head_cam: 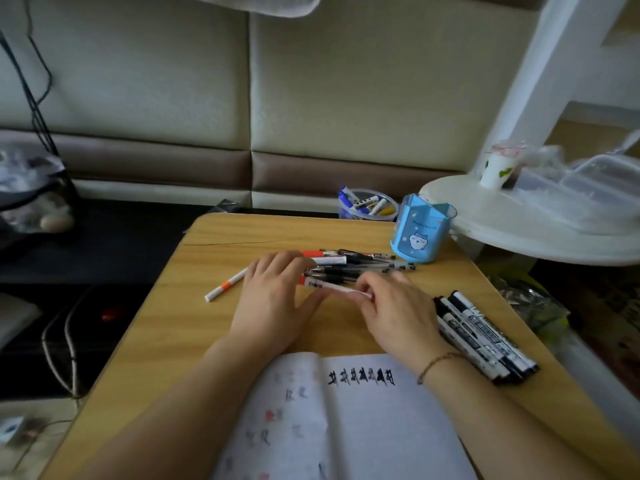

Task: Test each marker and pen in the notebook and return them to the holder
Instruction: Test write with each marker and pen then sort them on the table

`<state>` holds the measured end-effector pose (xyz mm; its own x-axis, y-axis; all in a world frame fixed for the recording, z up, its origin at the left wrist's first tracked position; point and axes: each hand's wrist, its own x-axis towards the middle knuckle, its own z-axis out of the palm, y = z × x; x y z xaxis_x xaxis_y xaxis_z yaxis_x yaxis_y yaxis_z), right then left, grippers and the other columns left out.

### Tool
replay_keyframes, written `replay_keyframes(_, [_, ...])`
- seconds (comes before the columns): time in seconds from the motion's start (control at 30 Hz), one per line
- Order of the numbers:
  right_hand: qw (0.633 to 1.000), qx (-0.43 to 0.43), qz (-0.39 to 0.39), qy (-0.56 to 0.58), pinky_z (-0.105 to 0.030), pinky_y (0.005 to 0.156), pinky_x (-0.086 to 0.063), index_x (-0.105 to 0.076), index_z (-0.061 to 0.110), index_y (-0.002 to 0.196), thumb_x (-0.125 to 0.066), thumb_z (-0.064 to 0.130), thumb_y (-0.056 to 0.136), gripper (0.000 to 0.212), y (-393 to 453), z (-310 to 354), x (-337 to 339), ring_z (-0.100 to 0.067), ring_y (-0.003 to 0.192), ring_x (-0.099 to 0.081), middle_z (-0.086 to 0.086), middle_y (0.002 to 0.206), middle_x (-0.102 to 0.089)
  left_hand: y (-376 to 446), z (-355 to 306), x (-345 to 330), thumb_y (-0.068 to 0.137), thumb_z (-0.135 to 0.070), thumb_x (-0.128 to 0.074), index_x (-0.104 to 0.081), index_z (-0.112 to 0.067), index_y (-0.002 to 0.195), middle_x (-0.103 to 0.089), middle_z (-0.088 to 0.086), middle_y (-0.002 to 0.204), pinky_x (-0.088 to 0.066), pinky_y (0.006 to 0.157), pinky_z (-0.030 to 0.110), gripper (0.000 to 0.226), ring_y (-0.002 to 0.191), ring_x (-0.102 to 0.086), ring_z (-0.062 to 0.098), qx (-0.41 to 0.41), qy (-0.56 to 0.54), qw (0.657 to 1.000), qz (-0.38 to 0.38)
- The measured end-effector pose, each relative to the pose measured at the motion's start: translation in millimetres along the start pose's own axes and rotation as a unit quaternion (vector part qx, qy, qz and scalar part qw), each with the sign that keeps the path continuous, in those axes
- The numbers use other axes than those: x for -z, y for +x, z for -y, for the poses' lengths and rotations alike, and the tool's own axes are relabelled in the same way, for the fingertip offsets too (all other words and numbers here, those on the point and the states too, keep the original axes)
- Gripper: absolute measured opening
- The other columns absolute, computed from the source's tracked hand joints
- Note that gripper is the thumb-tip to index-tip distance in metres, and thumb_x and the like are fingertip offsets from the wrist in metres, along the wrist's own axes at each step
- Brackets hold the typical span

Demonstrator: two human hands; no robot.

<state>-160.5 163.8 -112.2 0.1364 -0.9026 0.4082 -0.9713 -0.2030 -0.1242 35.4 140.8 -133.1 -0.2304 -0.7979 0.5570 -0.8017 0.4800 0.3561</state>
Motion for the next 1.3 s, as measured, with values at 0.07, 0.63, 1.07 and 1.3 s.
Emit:
replay_keyframes(0.07, [0.987, -0.026, -0.031, 0.156, -0.029, 0.061, -0.050, -0.059, 0.029, 0.094, -0.047, 0.050, 0.092, 0.024, -14.7, -3.7, 14.8, -0.006, 0.075, -0.057, 0.013, 0.078, -0.062, -0.6, -11.3, 4.8, 0.090, -0.053, -0.053, -0.067, -0.020, 0.106, -0.066, -0.002, 0.109, -0.045, 0.090, 0.044, 0.040, 0.104, -0.058, 0.024, -0.054, 0.015, 0.998, -0.017])
replay_keyframes(0.63, [0.786, -0.110, 0.084, 0.602, -0.026, 0.052, -0.044, -0.058, 0.011, 0.074, -0.065, 0.029, 0.086, 0.023, -85.5, -19.9, 45.3, -0.023, 0.054, -0.055, -0.014, 0.058, -0.060, -26.8, -67.3, 6.0, 0.098, -0.045, -0.040, -0.048, -0.024, 0.098, -0.065, 0.004, 0.075, -0.029, 0.051, 0.032, 0.022, 0.065, -0.055, 0.031, -0.259, -0.084, 0.943, 0.193])
replay_keyframes(1.07, [0.842, 0.015, 0.078, 0.533, -0.027, 0.059, -0.048, -0.056, 0.023, 0.071, -0.057, 0.032, 0.087, 0.018, -84.2, -31.9, 43.3, -0.020, 0.058, -0.058, -0.006, 0.062, -0.059, -26.2, -67.5, 0.9, 0.098, -0.045, -0.048, -0.058, -0.032, 0.114, -0.057, 0.002, 0.060, -0.024, 0.051, 0.027, 0.023, 0.056, -0.048, 0.024, -0.263, -0.148, 0.933, 0.194])
replay_keyframes(1.3, [0.841, 0.001, 0.062, 0.538, -0.021, 0.057, -0.047, -0.056, 0.020, 0.070, -0.058, 0.034, 0.085, 0.020, -85.3, -30.2, 42.4, -0.012, 0.058, -0.058, -0.004, 0.062, -0.060, -25.8, -72.3, 6.1, 0.096, -0.061, -0.038, -0.057, -0.033, 0.109, -0.059, 0.002, 0.061, -0.027, 0.048, 0.029, 0.037, 0.055, -0.051, 0.025, -0.253, -0.110, 0.942, 0.193])
